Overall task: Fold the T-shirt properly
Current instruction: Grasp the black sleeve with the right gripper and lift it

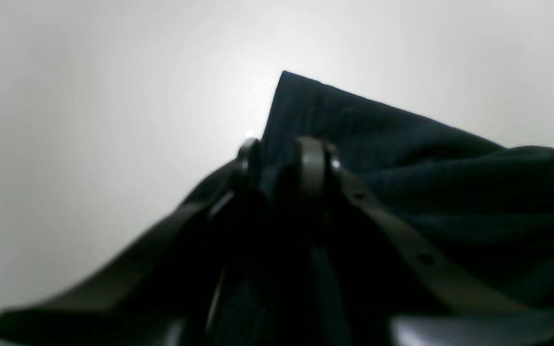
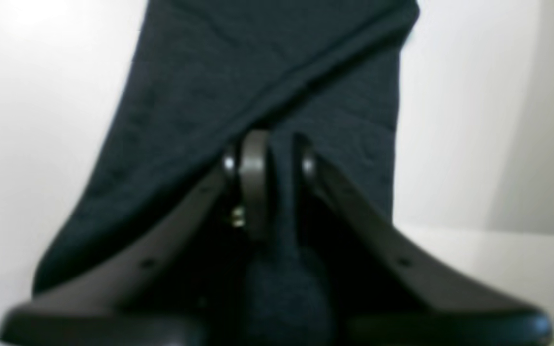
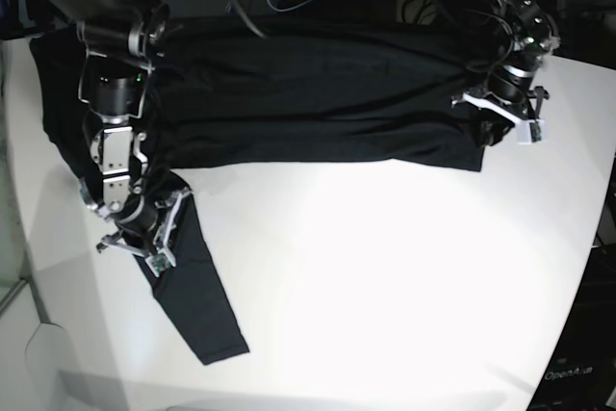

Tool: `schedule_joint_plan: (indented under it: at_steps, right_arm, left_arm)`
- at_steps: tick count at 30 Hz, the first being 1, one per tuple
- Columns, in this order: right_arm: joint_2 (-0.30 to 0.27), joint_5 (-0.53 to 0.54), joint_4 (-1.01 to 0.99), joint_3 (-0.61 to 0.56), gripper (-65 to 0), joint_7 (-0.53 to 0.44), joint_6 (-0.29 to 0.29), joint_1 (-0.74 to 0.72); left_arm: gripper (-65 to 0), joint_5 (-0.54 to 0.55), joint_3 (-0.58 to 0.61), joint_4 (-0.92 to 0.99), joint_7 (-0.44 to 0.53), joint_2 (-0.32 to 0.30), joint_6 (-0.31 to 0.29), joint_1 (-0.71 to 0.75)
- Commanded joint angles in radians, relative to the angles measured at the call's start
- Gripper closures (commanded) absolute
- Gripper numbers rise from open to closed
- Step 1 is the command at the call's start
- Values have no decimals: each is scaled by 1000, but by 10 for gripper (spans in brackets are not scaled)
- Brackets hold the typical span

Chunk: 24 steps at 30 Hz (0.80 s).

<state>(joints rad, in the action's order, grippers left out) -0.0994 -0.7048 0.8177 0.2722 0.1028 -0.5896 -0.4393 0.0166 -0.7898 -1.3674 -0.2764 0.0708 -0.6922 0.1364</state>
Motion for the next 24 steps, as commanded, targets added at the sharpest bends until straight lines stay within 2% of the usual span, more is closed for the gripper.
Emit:
schedule_joint_plan:
  at_steps: [1, 3, 7, 10, 11, 13, 18, 22, 24]
  right_arm:
    - [-10, -40, -25, 3, -31, 74, -17, -11]
    - [-12, -42, -47, 6, -2, 74, -17, -17]
    - [-12, -42, -47, 6, 0, 77, -17, -25]
    - [-9, -42, -2, 5, 0, 122, -19, -14]
    - [-9, -42, 22, 3, 0, 131, -33, 4]
    - [-7, -42, 84, 3, 0, 142, -102, 33]
    - [19, -42, 246, 6, 0, 193, -109, 64]
    - [28, -40, 271, 11, -2, 197, -22, 60]
    - [54, -40, 274, 62, -25, 197, 3, 52]
  left_arm:
    - [-127, 18, 0, -16, 26, -4, -6, -5]
    - [-127, 18, 0, -16, 26, -4, -6, -5]
    - [-127, 18, 0, -16, 26, -6, -6, -5]
    - [-127, 18, 0, -16, 26, -6, -6, -5]
    - [-127, 18, 0, -16, 26, -6, -6, -5]
    - [-127, 18, 0, -16, 26, -6, -6, -5]
    - [-127, 18, 0, -16, 26, -6, -6, -8]
    - [-127, 18, 2, -16, 26, -4, -6, -10]
    - [-127, 18, 2, -16, 26, -4, -6, -10]
